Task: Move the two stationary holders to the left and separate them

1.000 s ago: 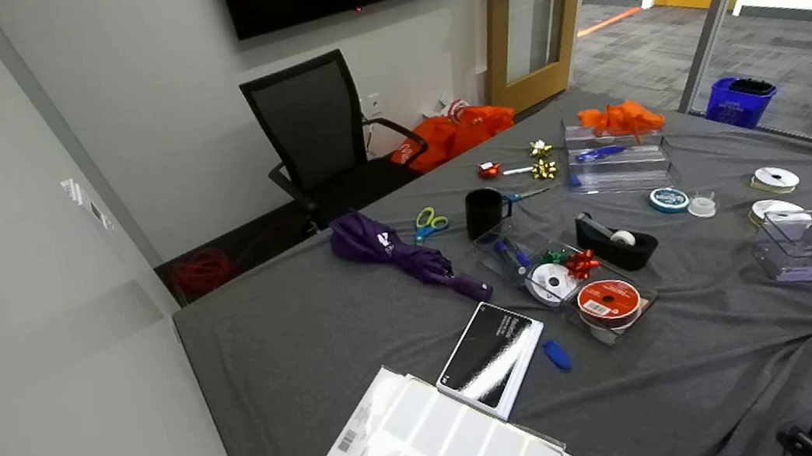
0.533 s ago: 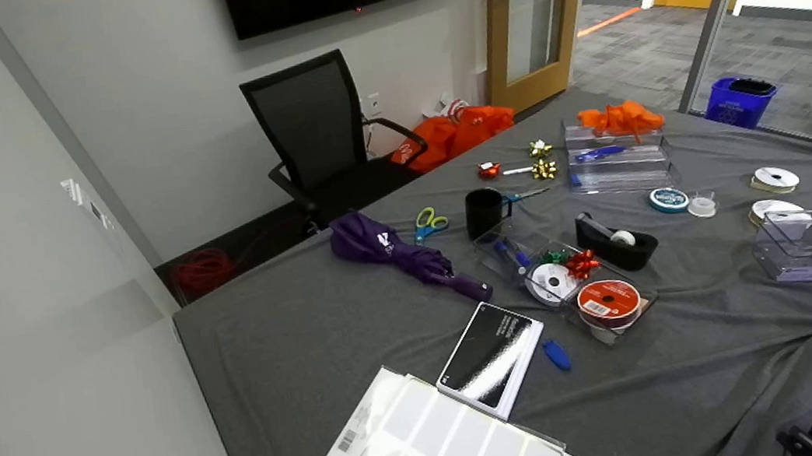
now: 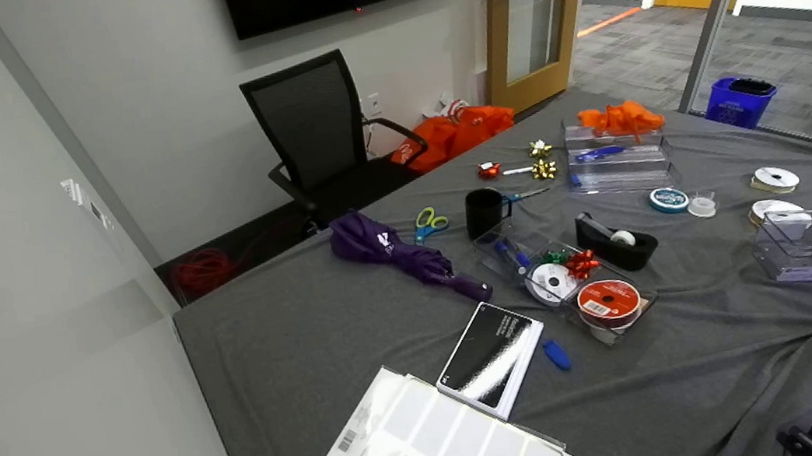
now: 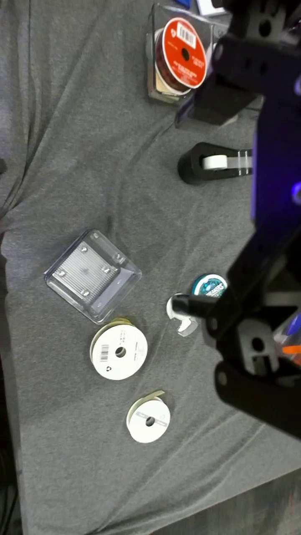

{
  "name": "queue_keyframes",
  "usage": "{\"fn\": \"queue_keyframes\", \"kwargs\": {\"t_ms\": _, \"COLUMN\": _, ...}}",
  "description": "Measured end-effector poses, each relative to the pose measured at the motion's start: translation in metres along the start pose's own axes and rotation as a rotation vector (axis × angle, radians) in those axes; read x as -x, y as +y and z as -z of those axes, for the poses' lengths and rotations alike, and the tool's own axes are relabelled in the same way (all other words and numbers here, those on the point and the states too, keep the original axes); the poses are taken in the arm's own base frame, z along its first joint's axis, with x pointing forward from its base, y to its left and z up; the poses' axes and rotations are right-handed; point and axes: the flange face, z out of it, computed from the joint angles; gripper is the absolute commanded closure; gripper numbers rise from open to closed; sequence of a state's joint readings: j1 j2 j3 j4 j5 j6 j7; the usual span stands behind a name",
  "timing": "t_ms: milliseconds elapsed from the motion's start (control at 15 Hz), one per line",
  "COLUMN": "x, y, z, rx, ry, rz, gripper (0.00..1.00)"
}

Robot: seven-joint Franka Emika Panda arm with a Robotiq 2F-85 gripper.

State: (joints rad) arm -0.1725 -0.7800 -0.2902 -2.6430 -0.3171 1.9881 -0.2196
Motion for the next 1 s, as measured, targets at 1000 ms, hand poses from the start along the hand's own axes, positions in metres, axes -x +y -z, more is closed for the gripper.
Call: {"fn": "queue_keyframes", "kwargs": {"t_ms": 1000, "x": -0.020, "y": 0.019, "z": -0.119, "rx": 0.084, "ry": -0.089, "rz": -0.072, "gripper": 0.00}}
